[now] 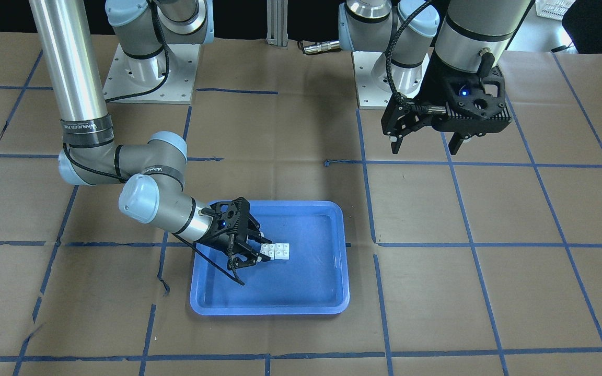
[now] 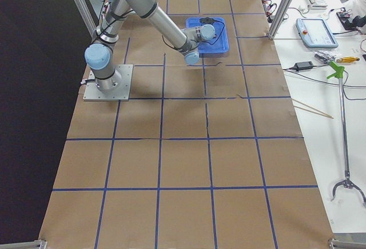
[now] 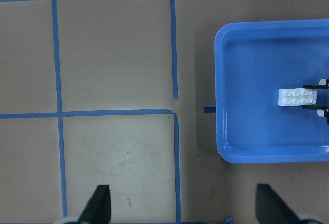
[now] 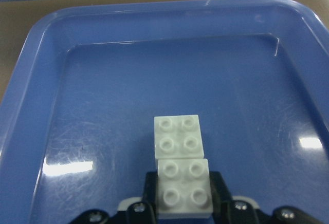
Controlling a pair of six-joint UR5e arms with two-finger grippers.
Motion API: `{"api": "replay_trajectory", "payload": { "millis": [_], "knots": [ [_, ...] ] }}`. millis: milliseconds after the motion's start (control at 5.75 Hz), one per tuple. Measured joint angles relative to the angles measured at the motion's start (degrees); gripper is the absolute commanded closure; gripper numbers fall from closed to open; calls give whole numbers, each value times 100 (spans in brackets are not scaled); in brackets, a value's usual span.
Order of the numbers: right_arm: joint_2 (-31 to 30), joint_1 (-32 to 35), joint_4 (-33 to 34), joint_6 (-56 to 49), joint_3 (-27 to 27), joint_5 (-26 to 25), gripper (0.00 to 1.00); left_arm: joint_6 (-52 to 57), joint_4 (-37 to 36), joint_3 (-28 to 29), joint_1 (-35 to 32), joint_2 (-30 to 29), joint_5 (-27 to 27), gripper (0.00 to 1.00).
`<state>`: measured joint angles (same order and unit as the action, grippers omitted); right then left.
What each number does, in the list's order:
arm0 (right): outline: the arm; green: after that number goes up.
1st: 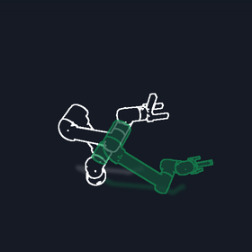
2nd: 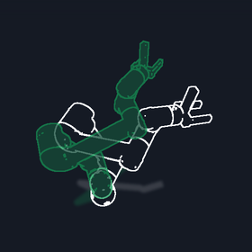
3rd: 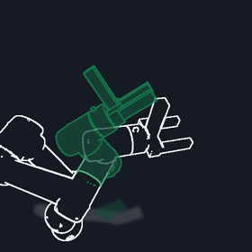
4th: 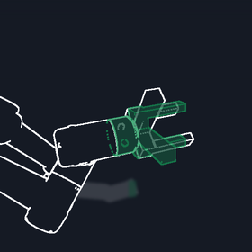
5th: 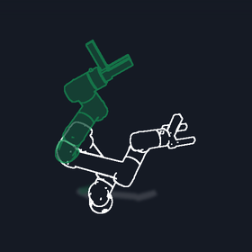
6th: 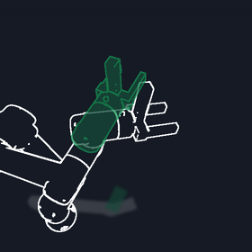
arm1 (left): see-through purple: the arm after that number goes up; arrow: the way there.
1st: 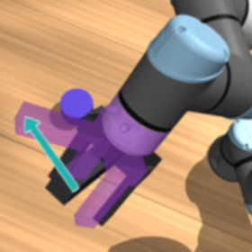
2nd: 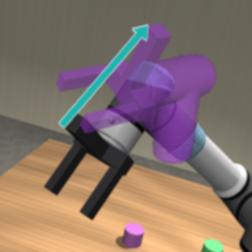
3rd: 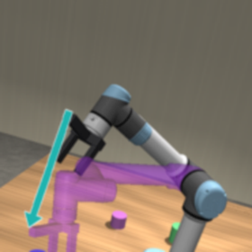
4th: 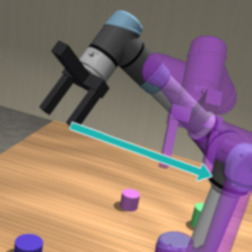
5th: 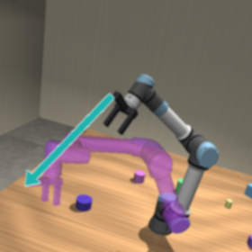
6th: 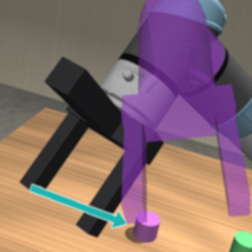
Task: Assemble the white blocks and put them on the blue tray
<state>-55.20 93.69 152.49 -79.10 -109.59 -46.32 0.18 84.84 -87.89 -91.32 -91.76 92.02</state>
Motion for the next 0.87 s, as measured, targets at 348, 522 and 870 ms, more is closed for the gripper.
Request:
{"api": "replay_trajectory", "payload": {
  "millis": [348, 522, 870],
  "knots": [
    [2, 0, -4, 55, 1, 2, 38, 7, -2, 0, 13, 0, 0, 1],
    [0, 0, -4, 125, 6, 7, 20, 8, -2, 0, 16, 0, 0, 1],
    [-10, 0, -8, 219, 26, 44, 0, 9, -2, 0, 21, 0, 0, 1]
  ]
}}
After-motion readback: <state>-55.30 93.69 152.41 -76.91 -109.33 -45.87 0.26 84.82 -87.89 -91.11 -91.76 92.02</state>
